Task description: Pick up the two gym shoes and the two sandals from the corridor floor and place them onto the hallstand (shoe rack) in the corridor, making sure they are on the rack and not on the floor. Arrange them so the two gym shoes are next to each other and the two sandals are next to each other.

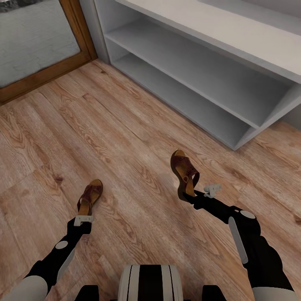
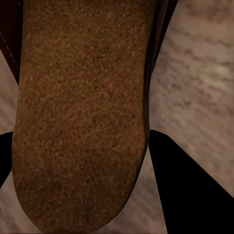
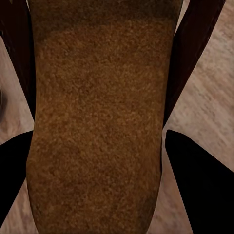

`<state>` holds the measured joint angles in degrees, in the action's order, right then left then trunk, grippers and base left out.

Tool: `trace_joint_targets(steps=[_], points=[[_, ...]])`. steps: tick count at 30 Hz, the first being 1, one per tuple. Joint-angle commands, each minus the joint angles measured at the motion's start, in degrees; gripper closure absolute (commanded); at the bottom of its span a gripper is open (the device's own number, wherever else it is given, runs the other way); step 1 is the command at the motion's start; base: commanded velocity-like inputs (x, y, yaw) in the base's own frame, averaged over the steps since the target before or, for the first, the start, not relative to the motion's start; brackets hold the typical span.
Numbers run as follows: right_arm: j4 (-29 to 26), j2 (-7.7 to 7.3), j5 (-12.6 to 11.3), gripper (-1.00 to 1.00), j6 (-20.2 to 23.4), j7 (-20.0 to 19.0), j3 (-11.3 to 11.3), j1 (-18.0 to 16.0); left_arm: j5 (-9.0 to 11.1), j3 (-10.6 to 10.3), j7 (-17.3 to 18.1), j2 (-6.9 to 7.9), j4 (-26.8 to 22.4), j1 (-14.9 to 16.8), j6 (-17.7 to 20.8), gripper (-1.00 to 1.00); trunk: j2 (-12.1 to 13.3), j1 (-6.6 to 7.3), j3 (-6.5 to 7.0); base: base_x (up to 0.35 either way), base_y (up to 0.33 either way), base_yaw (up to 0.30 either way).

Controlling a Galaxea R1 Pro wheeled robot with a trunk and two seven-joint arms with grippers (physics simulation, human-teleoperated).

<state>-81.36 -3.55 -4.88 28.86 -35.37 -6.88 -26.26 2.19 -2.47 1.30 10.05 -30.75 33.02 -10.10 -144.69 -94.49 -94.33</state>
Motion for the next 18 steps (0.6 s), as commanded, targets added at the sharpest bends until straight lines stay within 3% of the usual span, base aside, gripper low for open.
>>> trace_joint_targets(steps=[1,6,18], points=[[0.0,-0.02,-0.5,1.00,0.5,-0.1,-0.1,0.0,0.1,-0.2,0.1,0.06,0.0,0.0,-0.1,1.00,0.0,0.01,-0.03,0.000,0.000,0.000],[0.0,-0.05,-0.5,1.00,0.5,-0.1,-0.1,0.0,0.1,-0.2,0.2,0.04,0.0,0.0,-0.1,1.00,0.0,0.01,-0.03,0.000,0.000,0.000],[0.0,-0.14,-0.6,1.00,0.5,-0.1,-0.1,0.0,0.2,-0.1,0.2,0.05,0.0,0.0,-0.1,1.00,0.1,0.32,2.63,0.000,0.000,0.000]])
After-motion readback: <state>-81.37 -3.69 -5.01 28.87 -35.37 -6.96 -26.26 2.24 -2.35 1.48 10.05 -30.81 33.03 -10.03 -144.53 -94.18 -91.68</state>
